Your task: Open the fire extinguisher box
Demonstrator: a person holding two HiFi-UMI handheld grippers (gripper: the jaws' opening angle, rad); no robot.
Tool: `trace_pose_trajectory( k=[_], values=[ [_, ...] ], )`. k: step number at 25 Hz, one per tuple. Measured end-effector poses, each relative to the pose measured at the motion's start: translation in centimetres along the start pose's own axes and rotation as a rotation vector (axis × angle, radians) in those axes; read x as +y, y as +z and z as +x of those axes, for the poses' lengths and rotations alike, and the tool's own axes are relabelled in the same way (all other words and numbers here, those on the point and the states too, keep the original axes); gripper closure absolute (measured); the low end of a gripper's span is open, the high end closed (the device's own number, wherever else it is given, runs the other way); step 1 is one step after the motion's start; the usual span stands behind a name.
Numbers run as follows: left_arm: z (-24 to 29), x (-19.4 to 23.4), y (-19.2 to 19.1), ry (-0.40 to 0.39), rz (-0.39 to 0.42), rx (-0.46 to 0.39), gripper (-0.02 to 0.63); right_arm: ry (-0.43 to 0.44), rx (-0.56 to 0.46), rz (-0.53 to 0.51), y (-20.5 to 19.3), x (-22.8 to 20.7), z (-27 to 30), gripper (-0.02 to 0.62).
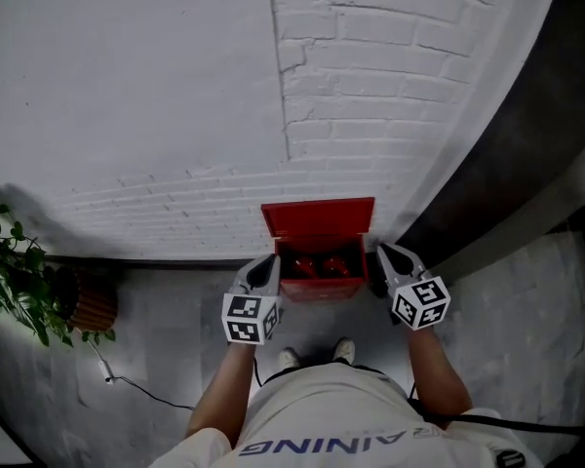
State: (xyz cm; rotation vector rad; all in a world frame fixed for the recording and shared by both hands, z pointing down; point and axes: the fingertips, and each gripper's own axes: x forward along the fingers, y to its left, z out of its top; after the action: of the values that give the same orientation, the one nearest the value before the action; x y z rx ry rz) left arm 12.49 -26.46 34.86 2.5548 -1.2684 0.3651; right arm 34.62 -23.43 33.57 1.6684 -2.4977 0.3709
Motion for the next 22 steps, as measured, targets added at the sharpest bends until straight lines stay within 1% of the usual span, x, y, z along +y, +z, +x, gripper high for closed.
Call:
trace_pose_trajectory(
  k=[5, 8, 15, 22],
  values=[
    [1.3, 0.4, 0.6, 0.001, 0.008, -0.004, 0.600, -0.002, 0.000, 0.007, 0.3, -0.6, 0.8, 0.589],
    [1.8, 0.0, 0.5, -0.015, 0.014, -0.002, 0.601, -0.011, -0.004, 0.010, 0.4, -1.0, 0.8, 0.589],
    [1.7, -0.2, 0.1, -0.034, 0.014, 0.004, 0.601, -0.028, -0.013, 0.010, 0.4, -0.8, 0.5, 0.589],
    [1.1, -0.3, -0.1, -0.034, 0.016, 0.007, 0.601, -0.019, -0.009, 0.000, 0.3, 0.0, 0.2, 0.589]
  ],
)
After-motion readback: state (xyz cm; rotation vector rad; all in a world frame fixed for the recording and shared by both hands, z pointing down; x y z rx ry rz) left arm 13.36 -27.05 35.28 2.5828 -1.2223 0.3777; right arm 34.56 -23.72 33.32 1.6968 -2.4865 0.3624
